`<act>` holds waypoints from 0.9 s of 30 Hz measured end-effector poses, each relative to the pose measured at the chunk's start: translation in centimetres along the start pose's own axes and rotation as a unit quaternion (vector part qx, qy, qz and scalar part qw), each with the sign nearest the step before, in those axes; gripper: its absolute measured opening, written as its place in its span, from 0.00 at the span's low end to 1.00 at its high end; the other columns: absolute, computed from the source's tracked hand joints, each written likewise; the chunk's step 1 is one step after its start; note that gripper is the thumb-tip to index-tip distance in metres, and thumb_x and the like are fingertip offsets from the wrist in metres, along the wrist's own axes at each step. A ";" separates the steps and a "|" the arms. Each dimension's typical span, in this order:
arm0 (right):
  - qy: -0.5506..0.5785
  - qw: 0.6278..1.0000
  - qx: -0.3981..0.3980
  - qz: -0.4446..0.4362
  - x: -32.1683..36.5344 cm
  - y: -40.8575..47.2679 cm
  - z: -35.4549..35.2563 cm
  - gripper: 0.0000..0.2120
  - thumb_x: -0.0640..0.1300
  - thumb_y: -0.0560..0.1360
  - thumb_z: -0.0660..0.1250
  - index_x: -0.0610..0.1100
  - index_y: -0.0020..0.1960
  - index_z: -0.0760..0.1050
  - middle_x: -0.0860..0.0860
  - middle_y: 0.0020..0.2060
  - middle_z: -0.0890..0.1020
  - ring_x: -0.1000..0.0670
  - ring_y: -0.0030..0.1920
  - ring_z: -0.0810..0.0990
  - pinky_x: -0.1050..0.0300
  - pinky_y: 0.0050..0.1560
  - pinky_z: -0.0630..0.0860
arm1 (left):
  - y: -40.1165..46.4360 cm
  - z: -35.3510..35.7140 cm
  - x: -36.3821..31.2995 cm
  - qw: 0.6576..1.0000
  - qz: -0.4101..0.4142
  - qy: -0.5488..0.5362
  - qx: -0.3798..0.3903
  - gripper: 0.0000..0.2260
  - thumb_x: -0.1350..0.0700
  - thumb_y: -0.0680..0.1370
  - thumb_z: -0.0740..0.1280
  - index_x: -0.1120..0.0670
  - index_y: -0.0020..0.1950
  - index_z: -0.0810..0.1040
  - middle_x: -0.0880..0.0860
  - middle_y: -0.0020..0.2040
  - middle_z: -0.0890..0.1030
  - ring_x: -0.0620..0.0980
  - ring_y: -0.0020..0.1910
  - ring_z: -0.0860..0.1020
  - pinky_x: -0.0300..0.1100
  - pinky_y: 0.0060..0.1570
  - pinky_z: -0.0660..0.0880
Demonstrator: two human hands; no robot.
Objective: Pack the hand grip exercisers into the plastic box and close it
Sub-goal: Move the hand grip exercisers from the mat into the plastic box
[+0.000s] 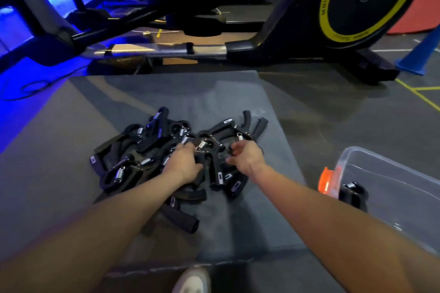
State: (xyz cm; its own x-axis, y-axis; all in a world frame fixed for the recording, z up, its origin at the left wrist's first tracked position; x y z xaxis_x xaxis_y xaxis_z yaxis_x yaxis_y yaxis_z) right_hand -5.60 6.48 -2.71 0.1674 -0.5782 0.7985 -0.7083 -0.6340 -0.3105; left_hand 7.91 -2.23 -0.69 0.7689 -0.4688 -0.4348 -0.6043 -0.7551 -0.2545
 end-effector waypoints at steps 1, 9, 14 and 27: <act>0.009 1.000 -0.004 0.004 -0.3 0.2 0.6 0.20 0.32 0.68 0.73 0.35 0.59 0.75 0.50 0.36 0.76 0.49 0.46 0.74 0.52 0.64 0.73 | 0.2 0.1 0.3 1.000 -0.010 -0.005 0.001 0.21 0.55 0.74 0.70 0.59 0.63 0.69 0.60 0.64 0.70 0.59 0.63 0.73 0.48 0.66 0.68; 0.006 1.000 -0.015 0.003 -1.1 1.8 0.2 0.20 0.34 0.68 0.73 0.38 0.59 0.75 0.49 0.44 0.75 0.51 0.46 0.74 0.60 0.57 0.71 | 1.3 1.9 0.5 0.995 -0.069 0.056 0.036 0.22 0.46 0.70 0.72 0.57 0.58 0.72 0.57 0.59 0.77 0.59 0.59 0.76 0.50 0.58 0.74; 0.013 1.000 -0.005 0.013 -1.4 2.3 -0.5 0.19 0.35 0.69 0.73 0.39 0.59 0.75 0.51 0.39 0.74 0.51 0.45 0.73 0.64 0.46 0.69 | 1.5 2.4 -0.6 0.990 -0.083 0.101 0.047 0.19 0.48 0.71 0.71 0.56 0.57 0.75 0.55 0.59 0.78 0.57 0.59 0.77 0.46 0.53 0.74; 0.103 0.993 -0.049 -0.031 -0.5 0.3 -3.9 0.18 0.35 0.69 0.73 0.37 0.58 0.75 0.53 0.33 0.72 0.50 0.42 0.74 0.58 0.48 0.72 | 1.3 0.4 -6.1 0.994 0.008 -0.051 -0.100 0.13 0.53 0.72 0.71 0.55 0.52 0.74 0.56 0.53 0.80 0.58 0.54 0.78 0.45 0.52 0.72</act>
State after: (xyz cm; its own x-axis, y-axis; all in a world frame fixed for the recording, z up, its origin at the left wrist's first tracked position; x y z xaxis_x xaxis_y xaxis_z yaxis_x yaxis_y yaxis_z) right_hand -8.59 8.52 -1.17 0.0767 -0.4158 0.9062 -0.7655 -0.6069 -0.2137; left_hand 2.34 -0.13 1.31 0.7277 -0.4401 -0.5261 -0.5551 -0.8284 -0.0748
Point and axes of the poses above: each hand's wrist, its own y-axis towards the middle knuckle, its own z-axis out of the palm, x = y × z, the point moved 1 cm from there along y, towards the middle knuckle
